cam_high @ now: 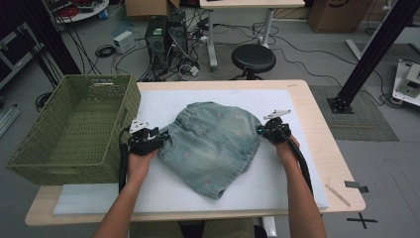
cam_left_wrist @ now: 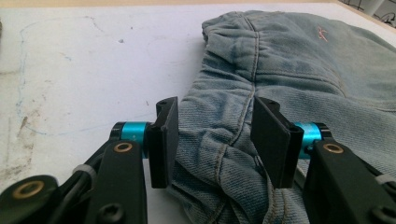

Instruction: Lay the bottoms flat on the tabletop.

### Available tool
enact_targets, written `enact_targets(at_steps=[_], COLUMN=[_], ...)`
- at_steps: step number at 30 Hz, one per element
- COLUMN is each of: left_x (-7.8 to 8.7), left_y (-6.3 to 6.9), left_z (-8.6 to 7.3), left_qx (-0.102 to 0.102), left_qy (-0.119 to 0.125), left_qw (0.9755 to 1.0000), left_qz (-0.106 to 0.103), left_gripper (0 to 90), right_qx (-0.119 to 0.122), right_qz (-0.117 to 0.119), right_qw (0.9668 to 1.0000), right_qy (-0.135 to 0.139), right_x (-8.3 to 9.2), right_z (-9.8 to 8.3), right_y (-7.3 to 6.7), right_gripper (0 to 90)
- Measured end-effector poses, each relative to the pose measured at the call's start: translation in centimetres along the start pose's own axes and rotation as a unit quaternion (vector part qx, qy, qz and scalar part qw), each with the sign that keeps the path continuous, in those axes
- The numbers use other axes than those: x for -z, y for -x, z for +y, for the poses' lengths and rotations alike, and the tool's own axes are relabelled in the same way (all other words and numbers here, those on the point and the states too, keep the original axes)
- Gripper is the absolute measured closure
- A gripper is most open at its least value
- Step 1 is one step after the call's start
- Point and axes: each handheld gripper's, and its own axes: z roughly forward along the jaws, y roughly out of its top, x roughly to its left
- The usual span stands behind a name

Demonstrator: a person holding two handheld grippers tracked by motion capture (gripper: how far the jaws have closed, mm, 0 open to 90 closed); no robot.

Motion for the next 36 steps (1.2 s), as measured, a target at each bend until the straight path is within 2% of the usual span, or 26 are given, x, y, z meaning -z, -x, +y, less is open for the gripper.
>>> enact_targets(at_steps=[2, 6, 10, 11, 12, 13, 14, 16, 17, 19, 24, 26, 29, 31, 33, 34, 35, 36], left_x=[0.0, 0.2, 0.4, 0.5, 0.6, 0.7, 0.8, 1.2, 1.4, 1.9, 2.7, 2.8, 2.7, 2.6, 2.6, 2.6, 2.5, 2.5], left_y=[0.0, 0.1, 0.1, 0.2, 0.2, 0.3, 0.4, 0.6, 0.8, 1.5, 2.9, 3.5, 4.1, 4.6, 4.7, 4.8, 5.0, 5.0], left_z=[-0.1, -0.2, -0.2, -0.2, -0.3, -0.3, -0.3, -0.6, -0.7, -1.4, -2.3, -2.5, -2.6, -2.9, -3.0, -3.0, -3.1, -3.1], left_qx=[0.005, 0.004, 0.008, 0.008, 0.007, 0.008, 0.01, 0.014, 0.016, 0.016, 0.016, 0.013, 0.014, 0.023, 0.024, 0.026, 0.031, 0.031], left_qy=[0.001, 0.003, 0.002, 0.003, 0.004, 0.005, 0.006, 0.007, 0.006, 0.002, -0.008, -0.014, -0.026, -0.037, -0.037, -0.039, -0.05, -0.05], left_qw=[1.0, 1.0, 1.0, 1.0, 1.0, 1.0, 0.9999, 0.9999, 0.9998, 0.9998, 0.9992, 0.9988, 0.9985, 0.9984, 0.9984, 0.9985, 0.998, 0.998], left_qz=[-0.001, -0.001, -0.001, -0.001, -0.001, -0.001, -0.002, -0.005, -0.007, -0.015, -0.034, -0.044, -0.045, -0.036, -0.034, -0.029, -0.023, -0.023], left_gripper=[51.3, 50.2, 47.9, 47.8, 47.8, 47.5, 47.5, 46.7, 46.7, 46.1, 45.6, 45.6, 41.8, 40.3, 39.3, 39.3, 39.3, 39.3], right_qx=[0.004, -0.013, -0.014, -0.009, -0.009, -0.006, -0.006, -0.002, -0.002, 0.017, 0.033, 0.044, 0.047, 0.036, 0.02, 0.015, 0.009, 0.003], right_qz=[-0.01, -0.018, -0.021, -0.027, -0.027, -0.029, -0.029, -0.035, -0.035, -0.039, -0.024, -0.018, -0.002, -0.001, -0.002, -0.005, -0.007, -0.006], right_qw=[0.9999, 0.9996, 0.9995, 0.9995, 0.9995, 0.9995, 0.9995, 0.9994, 0.9994, 0.9991, 0.9992, 0.9988, 0.9987, 0.9994, 0.9992, 0.999, 0.9989, 0.999], right_qy=[-0.002, 0.018, 0.018, 0.013, 0.013, 0.006, 0.006, -0.001, -0.001, -0.005, -0.004, -0.012, -0.016, 0.003, 0.033, 0.043, 0.047, 0.044], right_x=[0.6, 2.6, 3.9, 4.8, 4.8, 5.7, 5.7, 7.3, 7.3, 9.2, 12.0, 12.6, 13.0, 13.3, 13.5, 13.4, 13.1, 12.7], right_z=[-0.2, -1.0, -1.9, -2.5, -2.5, -3.2, -3.2, -4.3, -4.3, -5.4, -6.5, -6.9, -7.2, -7.1, -6.8, -6.5, -6.2, -6.0], right_y=[0.3, 1.1, 1.3, 1.2, 1.2, 1.0, 1.0, 0.2, 0.2, -1.0, -2.8, -3.3, -3.2, -2.9, -2.3, -2.0, -1.6, -1.4], right_gripper=[89.2, 89.5, 89.7, 89.7, 89.7, 89.8, 89.8, 89.8, 89.8, 89.7, 89.7, 89.7, 89.2, 86.5, 80.3, 73.7, 71.5, 70.8])
